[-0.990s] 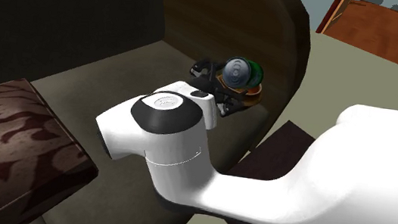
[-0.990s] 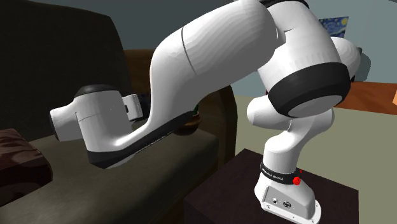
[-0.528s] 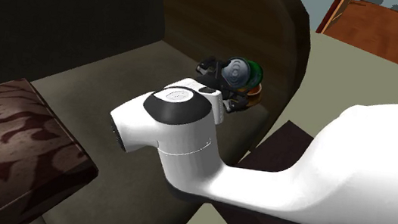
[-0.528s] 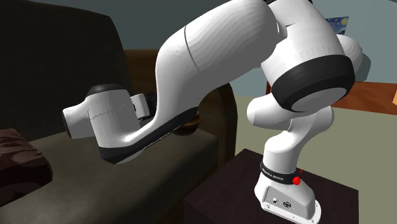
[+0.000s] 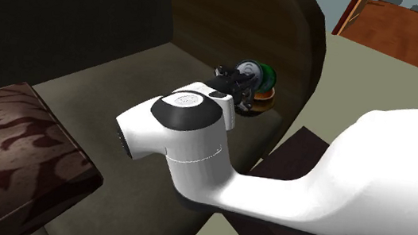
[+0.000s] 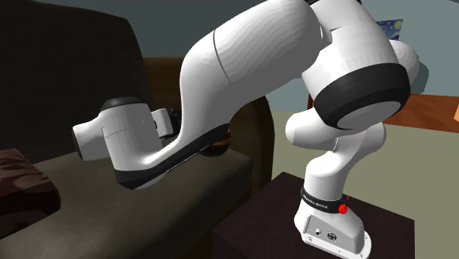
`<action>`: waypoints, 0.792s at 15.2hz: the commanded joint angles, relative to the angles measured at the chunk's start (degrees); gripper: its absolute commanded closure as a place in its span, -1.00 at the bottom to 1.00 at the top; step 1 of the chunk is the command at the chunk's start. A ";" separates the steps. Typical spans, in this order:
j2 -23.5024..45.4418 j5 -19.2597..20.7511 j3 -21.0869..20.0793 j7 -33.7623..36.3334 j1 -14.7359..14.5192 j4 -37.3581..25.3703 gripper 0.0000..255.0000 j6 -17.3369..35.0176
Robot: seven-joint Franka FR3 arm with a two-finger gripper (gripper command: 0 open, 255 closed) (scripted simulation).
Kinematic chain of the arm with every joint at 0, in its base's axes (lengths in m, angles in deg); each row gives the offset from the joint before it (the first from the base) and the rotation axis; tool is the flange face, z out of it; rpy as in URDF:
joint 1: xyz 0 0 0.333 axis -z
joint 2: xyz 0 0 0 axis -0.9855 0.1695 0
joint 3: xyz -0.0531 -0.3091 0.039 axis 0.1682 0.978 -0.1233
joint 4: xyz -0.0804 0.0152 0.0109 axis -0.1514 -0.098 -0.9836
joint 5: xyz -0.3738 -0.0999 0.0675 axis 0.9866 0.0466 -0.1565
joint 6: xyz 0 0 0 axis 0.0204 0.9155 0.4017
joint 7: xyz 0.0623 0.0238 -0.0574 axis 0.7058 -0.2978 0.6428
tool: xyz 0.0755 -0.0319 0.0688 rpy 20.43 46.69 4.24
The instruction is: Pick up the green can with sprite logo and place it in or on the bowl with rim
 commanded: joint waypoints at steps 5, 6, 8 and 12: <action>0.00 0.00 0.00 0.00 0.00 0.00 1.00 0.00; 0.00 0.00 0.00 0.00 0.00 0.00 1.00 0.00; 6.48 -0.43 4.50 -1.40 -3.13 1.29 -1.00 2.27; 17.07 -0.48 15.72 -3.55 -11.52 4.96 -1.00 6.92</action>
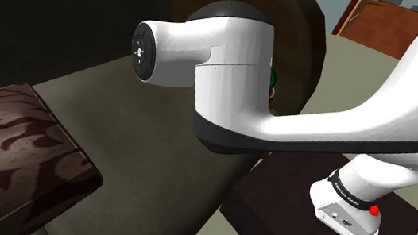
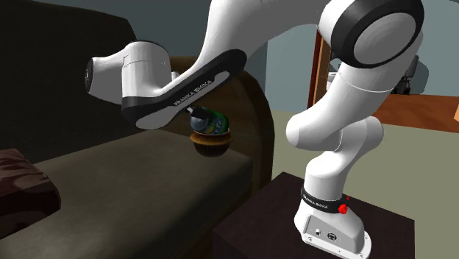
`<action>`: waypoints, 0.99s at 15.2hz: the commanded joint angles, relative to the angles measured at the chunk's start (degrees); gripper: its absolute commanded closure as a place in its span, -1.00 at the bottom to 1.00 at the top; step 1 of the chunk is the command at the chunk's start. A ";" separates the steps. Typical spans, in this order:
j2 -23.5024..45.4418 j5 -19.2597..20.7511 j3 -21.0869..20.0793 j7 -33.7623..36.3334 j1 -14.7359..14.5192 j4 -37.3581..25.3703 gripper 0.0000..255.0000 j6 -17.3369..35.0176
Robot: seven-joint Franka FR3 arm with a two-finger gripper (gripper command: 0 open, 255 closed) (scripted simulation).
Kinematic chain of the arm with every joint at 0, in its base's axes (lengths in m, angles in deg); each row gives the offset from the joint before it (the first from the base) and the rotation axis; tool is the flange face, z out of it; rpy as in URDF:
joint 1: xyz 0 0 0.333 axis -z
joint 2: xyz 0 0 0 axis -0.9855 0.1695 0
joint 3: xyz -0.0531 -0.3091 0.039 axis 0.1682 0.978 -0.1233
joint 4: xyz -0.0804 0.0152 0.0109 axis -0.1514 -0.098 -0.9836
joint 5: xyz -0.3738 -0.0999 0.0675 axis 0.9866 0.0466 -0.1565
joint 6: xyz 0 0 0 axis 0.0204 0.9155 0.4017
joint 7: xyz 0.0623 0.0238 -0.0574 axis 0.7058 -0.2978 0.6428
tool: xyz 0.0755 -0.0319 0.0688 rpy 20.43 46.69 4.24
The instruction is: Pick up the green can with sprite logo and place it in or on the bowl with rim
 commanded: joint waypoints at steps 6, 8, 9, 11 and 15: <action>2.34 1.55 5.47 0.98 -4.25 6.17 -1.00 4.51; 2.32 1.53 5.48 0.96 -4.24 6.17 -1.00 4.52; 2.32 1.53 5.48 0.96 -4.24 6.17 -1.00 4.52; 2.32 1.53 5.48 0.96 -4.24 6.17 -1.00 4.52; 2.32 1.53 5.47 0.96 -4.24 6.17 1.00 4.52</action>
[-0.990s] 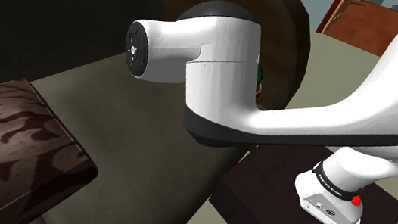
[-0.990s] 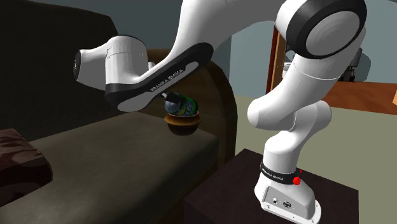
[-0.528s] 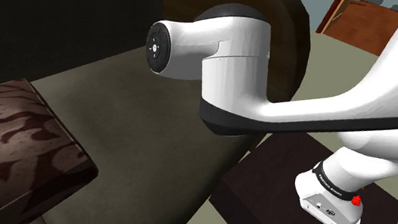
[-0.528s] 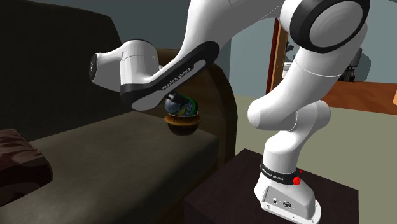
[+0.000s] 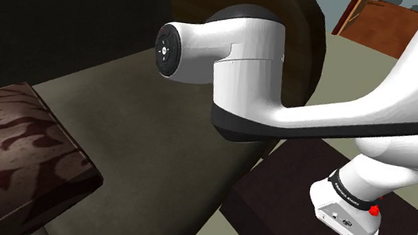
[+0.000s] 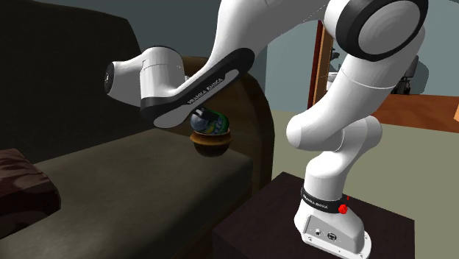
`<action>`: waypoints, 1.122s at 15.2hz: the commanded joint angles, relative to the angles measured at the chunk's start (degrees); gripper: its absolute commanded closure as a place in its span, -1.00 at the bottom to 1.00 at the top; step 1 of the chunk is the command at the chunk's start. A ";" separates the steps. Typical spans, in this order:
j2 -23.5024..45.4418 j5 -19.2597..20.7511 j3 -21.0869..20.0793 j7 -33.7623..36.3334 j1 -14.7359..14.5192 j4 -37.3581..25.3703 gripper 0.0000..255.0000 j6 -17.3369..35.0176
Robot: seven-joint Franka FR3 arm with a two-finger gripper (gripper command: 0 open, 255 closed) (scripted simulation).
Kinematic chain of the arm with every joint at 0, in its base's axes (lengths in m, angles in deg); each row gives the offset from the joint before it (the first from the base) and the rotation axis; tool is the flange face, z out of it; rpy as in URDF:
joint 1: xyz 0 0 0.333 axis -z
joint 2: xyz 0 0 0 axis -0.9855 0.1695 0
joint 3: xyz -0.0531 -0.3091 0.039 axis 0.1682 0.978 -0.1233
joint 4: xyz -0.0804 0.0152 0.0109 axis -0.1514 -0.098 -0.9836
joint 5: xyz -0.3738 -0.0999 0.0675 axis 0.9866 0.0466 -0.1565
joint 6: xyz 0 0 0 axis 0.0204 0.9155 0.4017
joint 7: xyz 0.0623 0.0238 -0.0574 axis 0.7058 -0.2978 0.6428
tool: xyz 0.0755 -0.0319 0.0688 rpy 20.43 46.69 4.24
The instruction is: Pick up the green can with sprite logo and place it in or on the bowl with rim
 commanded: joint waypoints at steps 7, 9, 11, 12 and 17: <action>0.01 -0.01 0.02 0.01 -0.02 0.04 1.00 0.03; 0.03 0.20 0.71 -0.44 -0.53 -0.32 1.00 -0.44; 0.03 0.59 2.05 -1.36 -1.51 -1.05 1.00 -1.34; 0.01 0.77 2.70 -1.83 -1.97 -1.42 1.00 -1.78; -0.22 1.65 5.68 -4.31 -3.94 -3.43 1.00 -3.90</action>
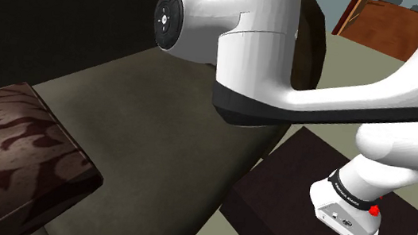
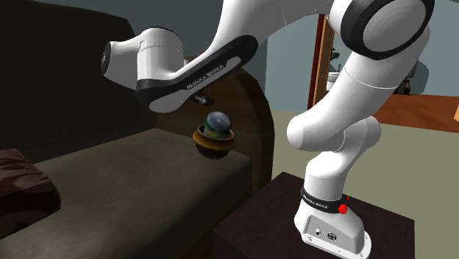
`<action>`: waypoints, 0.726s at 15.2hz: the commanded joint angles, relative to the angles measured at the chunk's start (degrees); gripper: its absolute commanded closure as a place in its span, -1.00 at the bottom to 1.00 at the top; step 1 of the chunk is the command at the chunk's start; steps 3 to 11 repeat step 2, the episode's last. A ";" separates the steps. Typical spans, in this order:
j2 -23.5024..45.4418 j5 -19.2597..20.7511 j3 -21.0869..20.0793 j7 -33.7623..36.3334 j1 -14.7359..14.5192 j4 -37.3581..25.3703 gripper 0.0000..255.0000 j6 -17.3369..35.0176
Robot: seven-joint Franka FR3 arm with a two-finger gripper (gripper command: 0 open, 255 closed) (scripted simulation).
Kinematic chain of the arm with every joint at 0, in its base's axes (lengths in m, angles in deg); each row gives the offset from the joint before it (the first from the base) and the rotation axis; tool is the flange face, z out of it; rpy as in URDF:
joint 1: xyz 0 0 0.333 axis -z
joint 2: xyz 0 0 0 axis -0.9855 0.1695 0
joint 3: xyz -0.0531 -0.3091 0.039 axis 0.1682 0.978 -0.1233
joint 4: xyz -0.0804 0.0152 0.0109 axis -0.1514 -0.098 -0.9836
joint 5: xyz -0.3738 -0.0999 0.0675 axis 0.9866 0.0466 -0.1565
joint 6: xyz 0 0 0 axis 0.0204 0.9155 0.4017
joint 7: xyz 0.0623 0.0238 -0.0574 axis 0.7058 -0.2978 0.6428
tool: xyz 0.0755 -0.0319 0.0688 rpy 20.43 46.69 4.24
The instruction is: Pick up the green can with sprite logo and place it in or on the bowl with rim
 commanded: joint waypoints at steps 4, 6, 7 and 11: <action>-0.20 0.51 1.69 -1.64 -1.06 -1.48 1.00 -1.45; -0.20 0.51 1.69 -1.64 -1.06 -1.48 1.00 -1.45; -0.20 0.51 1.69 -1.64 -1.06 -1.48 1.00 -1.45; -0.20 0.51 1.69 -1.64 -1.06 -1.48 1.00 -1.45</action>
